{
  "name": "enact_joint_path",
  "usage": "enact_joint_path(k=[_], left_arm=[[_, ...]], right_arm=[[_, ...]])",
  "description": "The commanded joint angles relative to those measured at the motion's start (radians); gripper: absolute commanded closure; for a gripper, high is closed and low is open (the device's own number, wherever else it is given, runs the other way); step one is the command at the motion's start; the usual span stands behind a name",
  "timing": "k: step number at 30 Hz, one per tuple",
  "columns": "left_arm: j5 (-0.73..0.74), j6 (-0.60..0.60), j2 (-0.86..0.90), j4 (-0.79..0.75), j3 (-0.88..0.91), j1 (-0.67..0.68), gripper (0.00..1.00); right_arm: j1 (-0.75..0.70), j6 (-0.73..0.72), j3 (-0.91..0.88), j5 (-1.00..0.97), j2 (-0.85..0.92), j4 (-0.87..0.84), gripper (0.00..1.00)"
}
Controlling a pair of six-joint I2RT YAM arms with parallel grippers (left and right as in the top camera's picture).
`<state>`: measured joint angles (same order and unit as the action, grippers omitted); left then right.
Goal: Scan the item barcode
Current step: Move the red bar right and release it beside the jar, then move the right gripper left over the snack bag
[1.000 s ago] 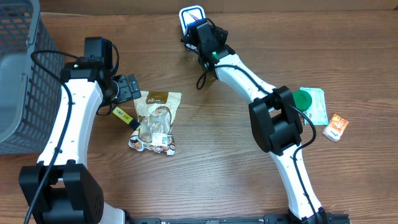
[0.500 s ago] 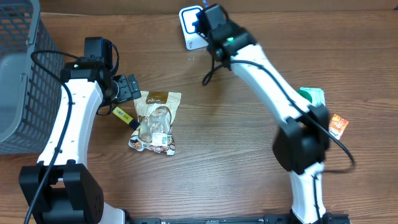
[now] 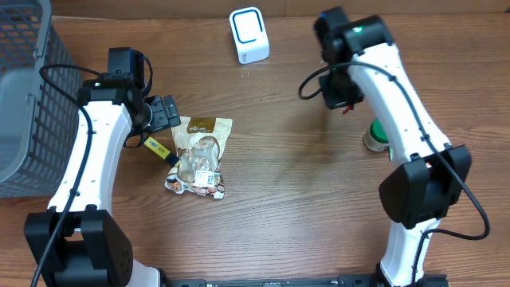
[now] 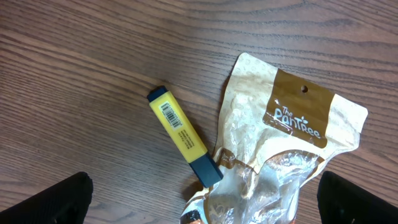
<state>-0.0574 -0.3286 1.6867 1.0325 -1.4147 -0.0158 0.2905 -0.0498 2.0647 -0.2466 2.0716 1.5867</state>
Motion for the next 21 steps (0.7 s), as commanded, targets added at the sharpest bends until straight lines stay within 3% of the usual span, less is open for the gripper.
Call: enact_joint_path(k=[1, 15, 21], left_arm=[[-0.005, 0.023, -0.013, -0.001, -0.011, -0.003, 0.0], [-0.005, 0.023, -0.013, -0.001, -0.011, -0.003, 0.0], [-0.005, 0.023, -0.013, -0.001, -0.011, -0.003, 0.0]], right_arm=[[-0.051, -0.063, -0.047, 0.125, 0.007, -0.024, 0.96], [-0.103, -0.054, -0.325, 0.135, 0.007, -0.197, 0.94], [-0.103, -0.054, -0.366, 0.135, 0.008, -0.232, 0.67]])
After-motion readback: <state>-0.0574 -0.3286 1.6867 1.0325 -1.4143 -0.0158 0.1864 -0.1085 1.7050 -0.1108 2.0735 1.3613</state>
